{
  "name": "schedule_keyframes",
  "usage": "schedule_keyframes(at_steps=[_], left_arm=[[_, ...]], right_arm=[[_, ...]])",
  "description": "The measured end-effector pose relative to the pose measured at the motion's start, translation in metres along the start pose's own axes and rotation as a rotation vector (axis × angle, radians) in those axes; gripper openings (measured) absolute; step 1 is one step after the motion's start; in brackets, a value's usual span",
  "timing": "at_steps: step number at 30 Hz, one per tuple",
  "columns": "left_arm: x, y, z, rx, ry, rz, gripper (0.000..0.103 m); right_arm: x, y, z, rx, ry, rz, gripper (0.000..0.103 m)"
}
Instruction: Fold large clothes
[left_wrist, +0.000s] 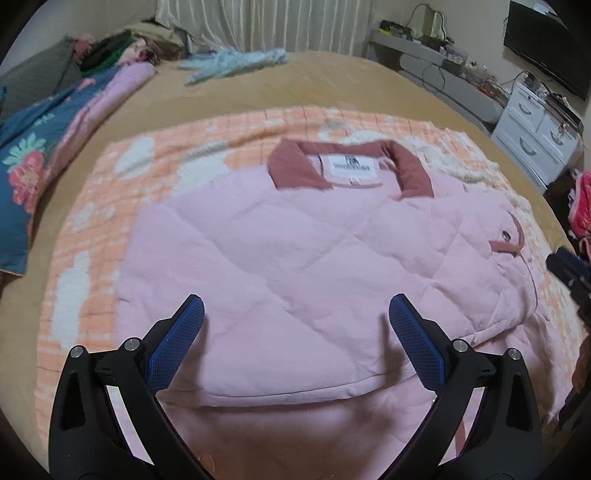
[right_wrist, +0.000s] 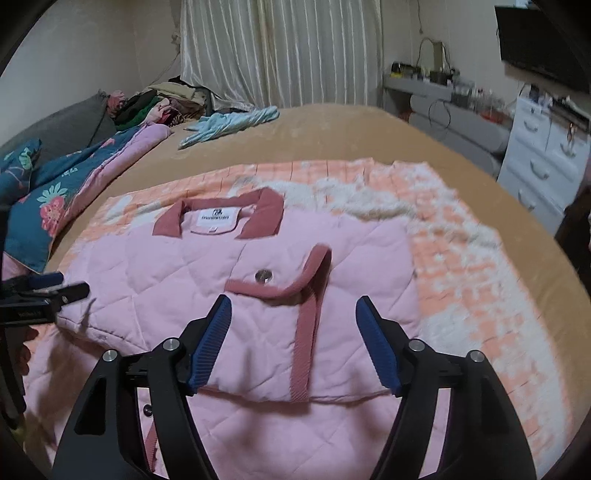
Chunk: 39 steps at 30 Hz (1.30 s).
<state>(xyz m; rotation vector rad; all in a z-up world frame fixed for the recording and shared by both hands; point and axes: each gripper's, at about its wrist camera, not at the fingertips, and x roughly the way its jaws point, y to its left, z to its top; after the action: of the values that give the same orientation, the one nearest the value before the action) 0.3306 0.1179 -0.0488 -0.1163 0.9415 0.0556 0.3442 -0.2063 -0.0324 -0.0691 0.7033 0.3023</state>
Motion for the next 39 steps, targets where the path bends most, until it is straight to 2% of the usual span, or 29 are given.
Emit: schedule_keyframes(at_steps=[3, 8, 11, 15, 17, 20, 23, 30, 39], left_arm=[[0.023, 0.004, -0.007, -0.035, 0.067, 0.0, 0.094], [0.043, 0.015, -0.016, -0.062, 0.094, -0.036, 0.095], [0.047, 0.018, -0.018, -0.073, 0.092, -0.044, 0.095], [0.048, 0.019, -0.019, -0.066, 0.087, -0.042, 0.095], [0.049, 0.02, -0.019, -0.065, 0.083, -0.044, 0.095], [0.048, 0.019, -0.019, -0.062, 0.079, -0.046, 0.095], [0.048, 0.019, -0.019, -0.059, 0.075, -0.045, 0.095], [0.045, 0.016, -0.018, -0.052, 0.069, -0.034, 0.095], [0.027, 0.013, -0.019, -0.054, 0.063, -0.026, 0.095]], right_arm=[[-0.003, 0.007, 0.009, -0.038, -0.019, 0.003, 0.076], [0.005, 0.026, 0.022, -0.086, -0.002, 0.055, 0.085], [0.021, 0.041, 0.028, -0.098, 0.044, 0.1, 0.085], [0.051, 0.057, 0.03, -0.106, 0.117, 0.108, 0.085], [0.068, 0.063, 0.028, -0.117, 0.163, 0.094, 0.085], [0.097, 0.065, 0.02, -0.127, 0.24, 0.025, 0.085], [0.116, 0.056, 0.011, -0.07, 0.277, 0.042, 0.087], [0.128, 0.054, 0.002, -0.044, 0.259, 0.039, 0.09], [0.109, 0.049, 0.0, -0.019, 0.234, 0.038, 0.091]])
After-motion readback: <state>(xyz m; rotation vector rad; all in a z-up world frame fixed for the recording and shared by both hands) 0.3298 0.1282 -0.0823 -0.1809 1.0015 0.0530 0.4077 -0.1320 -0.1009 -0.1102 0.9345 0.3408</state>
